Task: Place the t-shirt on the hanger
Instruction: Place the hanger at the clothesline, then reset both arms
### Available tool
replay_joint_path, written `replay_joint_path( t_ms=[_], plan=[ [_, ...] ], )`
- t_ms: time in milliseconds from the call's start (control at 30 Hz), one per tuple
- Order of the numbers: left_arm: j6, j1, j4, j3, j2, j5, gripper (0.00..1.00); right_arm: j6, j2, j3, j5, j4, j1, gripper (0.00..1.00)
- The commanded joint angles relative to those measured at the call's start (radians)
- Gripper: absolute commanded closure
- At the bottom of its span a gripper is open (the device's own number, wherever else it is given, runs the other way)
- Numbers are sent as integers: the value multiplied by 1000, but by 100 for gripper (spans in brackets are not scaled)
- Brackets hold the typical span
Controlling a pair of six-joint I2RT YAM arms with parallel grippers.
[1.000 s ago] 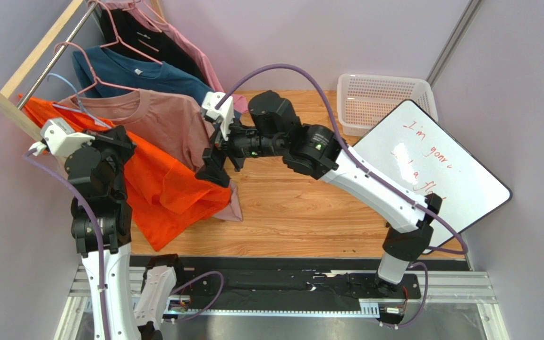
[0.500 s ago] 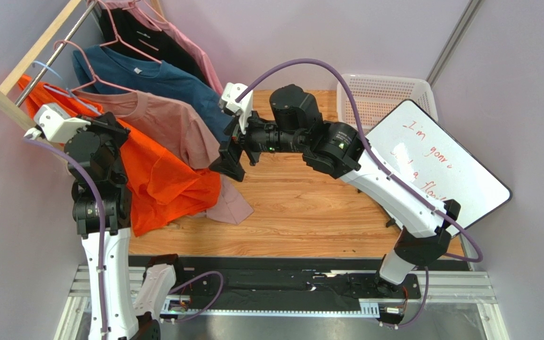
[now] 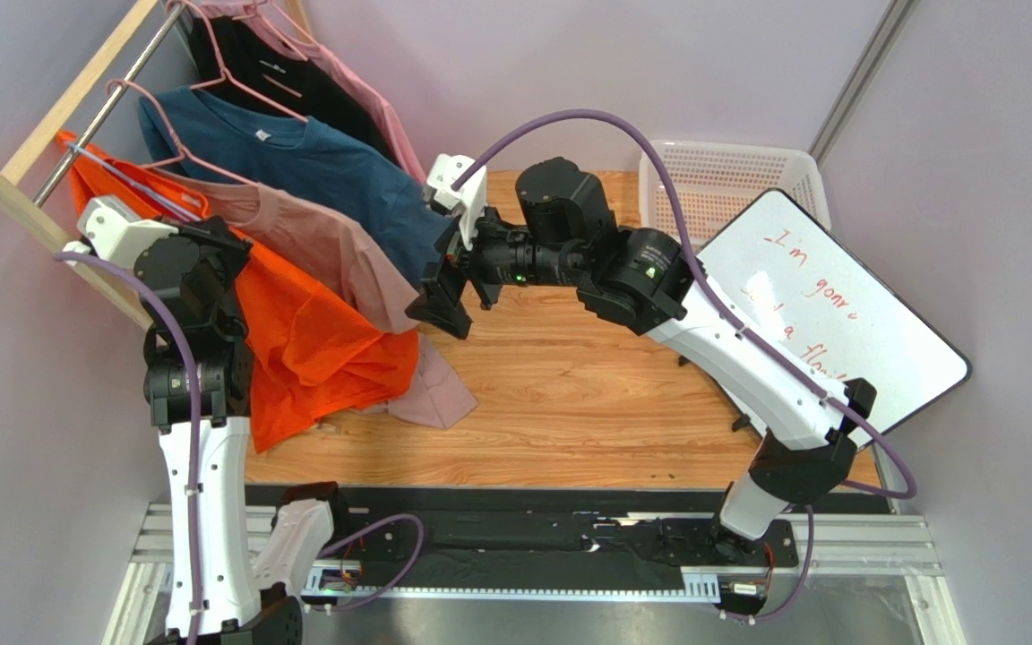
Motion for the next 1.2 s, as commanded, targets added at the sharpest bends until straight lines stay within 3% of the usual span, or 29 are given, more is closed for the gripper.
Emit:
replay_joint_path(
  t_ms=[0,200,433,567,633,800,933,1067,1167],
  plan=[
    [-75,10,-42,-16,-19,56,97,-16,-60,-12,16,1,-6,0],
    [-24,9,-48,-64,-123,128,43,-15,-91,-35,27,-4,-6,0],
    [108,9,-141,-119,-304,159,24,-15,-143,-82,57,-7,-6,0],
    [198,9,-223,-171,-443,295,13,-24,-180,-110,79,-7,-6,0],
    [259,10,-287,-188,-491,360,1,-34,-204,-128,102,-10,-6,0],
    [451,9,-413,-174,-644,496,1,-73,-275,-182,165,-13,-12,0],
    [597,12,-462,-119,-688,791,1,-74,-347,-242,214,-19,-34,0],
    [682,12,-465,-69,-546,987,1,-36,-420,-350,231,-35,-80,0],
    [722,12,-447,0,-406,1064,1,54,-502,-481,165,-30,-214,0]
  ],
)
